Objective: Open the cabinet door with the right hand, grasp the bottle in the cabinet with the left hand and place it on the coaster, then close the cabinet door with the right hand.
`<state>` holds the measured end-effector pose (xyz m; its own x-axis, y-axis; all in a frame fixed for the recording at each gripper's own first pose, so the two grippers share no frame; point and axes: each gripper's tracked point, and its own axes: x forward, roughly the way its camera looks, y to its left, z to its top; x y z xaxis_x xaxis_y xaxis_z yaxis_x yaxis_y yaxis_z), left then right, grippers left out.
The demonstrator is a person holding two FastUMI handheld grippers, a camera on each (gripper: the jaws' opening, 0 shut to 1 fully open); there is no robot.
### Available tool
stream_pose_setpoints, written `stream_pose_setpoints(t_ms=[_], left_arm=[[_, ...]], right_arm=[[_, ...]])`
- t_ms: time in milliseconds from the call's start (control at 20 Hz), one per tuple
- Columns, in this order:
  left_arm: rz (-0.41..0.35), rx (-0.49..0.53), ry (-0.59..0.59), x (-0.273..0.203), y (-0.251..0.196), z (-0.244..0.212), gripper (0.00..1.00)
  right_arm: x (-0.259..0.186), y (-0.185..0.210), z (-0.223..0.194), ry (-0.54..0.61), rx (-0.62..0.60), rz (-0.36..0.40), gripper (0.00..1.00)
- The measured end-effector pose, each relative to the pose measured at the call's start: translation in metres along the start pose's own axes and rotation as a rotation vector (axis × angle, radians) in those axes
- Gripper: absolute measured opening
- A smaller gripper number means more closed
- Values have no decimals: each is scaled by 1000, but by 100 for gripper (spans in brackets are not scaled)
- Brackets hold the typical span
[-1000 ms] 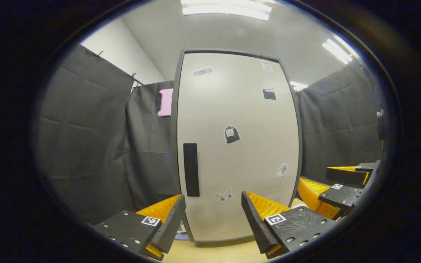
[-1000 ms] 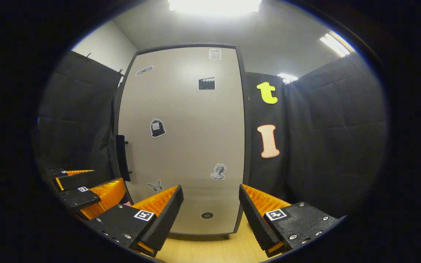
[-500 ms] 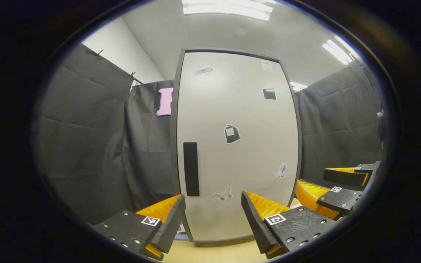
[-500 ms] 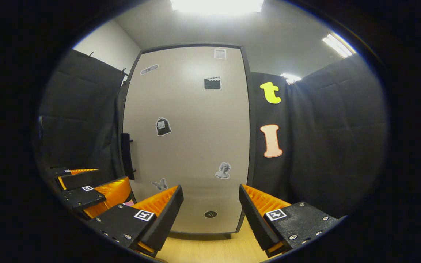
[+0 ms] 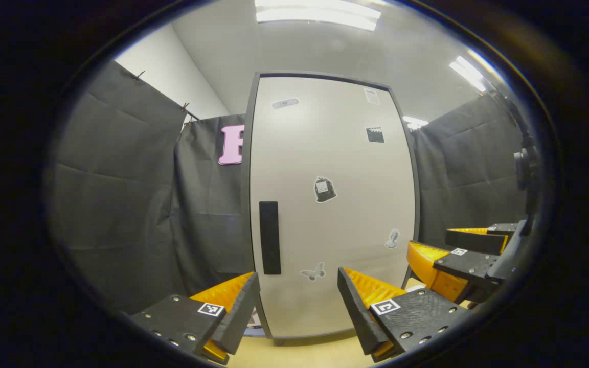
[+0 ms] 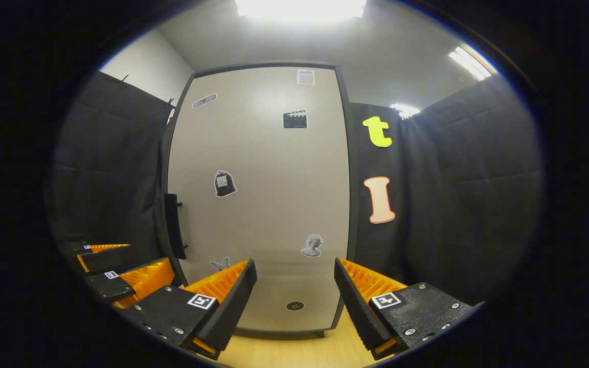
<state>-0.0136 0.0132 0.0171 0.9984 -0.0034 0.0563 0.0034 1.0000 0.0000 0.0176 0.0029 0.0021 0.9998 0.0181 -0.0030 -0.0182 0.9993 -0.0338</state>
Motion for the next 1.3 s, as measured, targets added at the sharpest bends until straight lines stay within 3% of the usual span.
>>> stream_pose_setpoints(t_ms=[400,600,750,1000,1100,1150,1300], left_arm=[[92,0,4,-41,71,-17,88],[163,14,15,-67,103,-27,88],[211,26,27,-90,130,-34,88],[294,49,81,-130,168,-63,88],[323,51,115,-146,183,-79,92],[336,54,129,-155,190,-84,88],[361,58,138,-170,201,-90,88]], right_arm=[[20,51,21,-46,-18,86,95],[32,102,28,-68,-26,174,94],[39,130,30,-91,-43,186,95],[51,198,28,-110,-82,299,95],[59,217,23,-103,-90,326,95],[65,223,18,-92,-88,329,95],[83,228,-1,-39,-83,303,95]])
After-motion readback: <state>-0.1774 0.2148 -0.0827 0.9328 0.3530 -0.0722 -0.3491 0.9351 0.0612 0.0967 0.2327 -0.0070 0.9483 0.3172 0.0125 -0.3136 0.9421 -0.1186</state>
